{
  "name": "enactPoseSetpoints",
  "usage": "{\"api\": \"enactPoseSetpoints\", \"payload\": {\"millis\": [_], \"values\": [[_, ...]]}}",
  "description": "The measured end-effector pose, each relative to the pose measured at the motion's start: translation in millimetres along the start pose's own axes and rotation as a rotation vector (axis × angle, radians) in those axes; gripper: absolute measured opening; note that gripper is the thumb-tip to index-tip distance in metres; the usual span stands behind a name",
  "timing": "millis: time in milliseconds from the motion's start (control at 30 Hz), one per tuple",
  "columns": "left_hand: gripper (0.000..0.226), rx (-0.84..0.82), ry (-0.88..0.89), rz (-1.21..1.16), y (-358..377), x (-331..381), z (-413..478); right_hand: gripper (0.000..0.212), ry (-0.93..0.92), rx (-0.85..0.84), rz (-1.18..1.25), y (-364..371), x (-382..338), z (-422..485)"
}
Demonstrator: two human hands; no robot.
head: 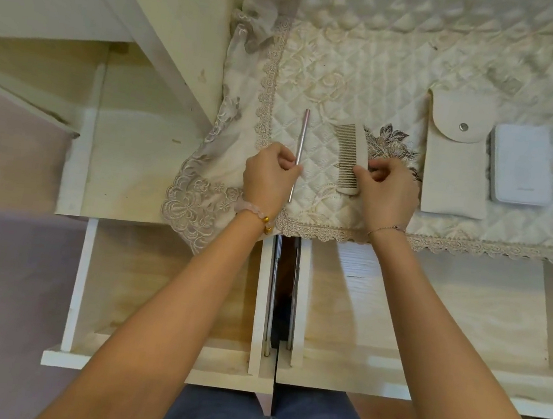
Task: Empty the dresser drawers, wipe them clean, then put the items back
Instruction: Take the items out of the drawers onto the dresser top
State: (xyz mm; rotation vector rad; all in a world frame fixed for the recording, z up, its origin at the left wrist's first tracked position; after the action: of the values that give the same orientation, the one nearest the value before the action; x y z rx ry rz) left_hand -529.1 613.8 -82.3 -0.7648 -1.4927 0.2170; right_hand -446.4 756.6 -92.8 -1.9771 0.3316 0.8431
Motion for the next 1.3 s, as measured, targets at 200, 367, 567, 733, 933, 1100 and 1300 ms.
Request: {"api": "enactPoseSetpoints", "payload": {"millis": [200, 367, 567, 733, 933, 1100, 1300], "values": [[0.014, -0.022, 0.071, 0.012, -3, 1, -5, 0.032, -0.127, -0.048, -0.014, -8, 5, -8], [0.019, -0.083, 0.191, 0.062, -15, 4, -17, 0.046, -0.316, -0.109, -0.031, -22, 9, -24], [0.034, -0.075, 0.539, 0.484, -38, 3, -51, 0.049, -0.507, -0.097, -0.124, -35, 17, -49], [0.035, -0.038, 0.674, 0.600, -49, 3, -77, 0.046, -0.585, -0.095, -0.202, -39, 26, -72], [0.041, -0.048, 0.707, 0.670, -59, -1, -106, 0.047, -0.651, -0.094, -0.245, -44, 37, -99], [0.045, -0.080, 0.661, 0.705, -70, -6, -125, 0.049, -0.659, -0.158, -0.298, -45, 48, -120], [0.049, -0.056, 0.624, 0.719, -89, -9, -143, 0.050, -0.652, -0.192, -0.307, -44, 50, -141]]}}
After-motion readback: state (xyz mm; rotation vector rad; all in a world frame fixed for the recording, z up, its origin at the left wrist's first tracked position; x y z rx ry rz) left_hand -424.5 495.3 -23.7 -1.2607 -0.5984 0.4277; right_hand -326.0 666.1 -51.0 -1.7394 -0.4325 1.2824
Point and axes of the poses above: each hand's wrist, its own z-axis towards the middle knuckle, its own y-axis out of the palm, x = y × z, the point moved 1 cm from there along z, towards the middle knuckle, and after that the axes turned 11 degrees about y, right-handed, at the moved point
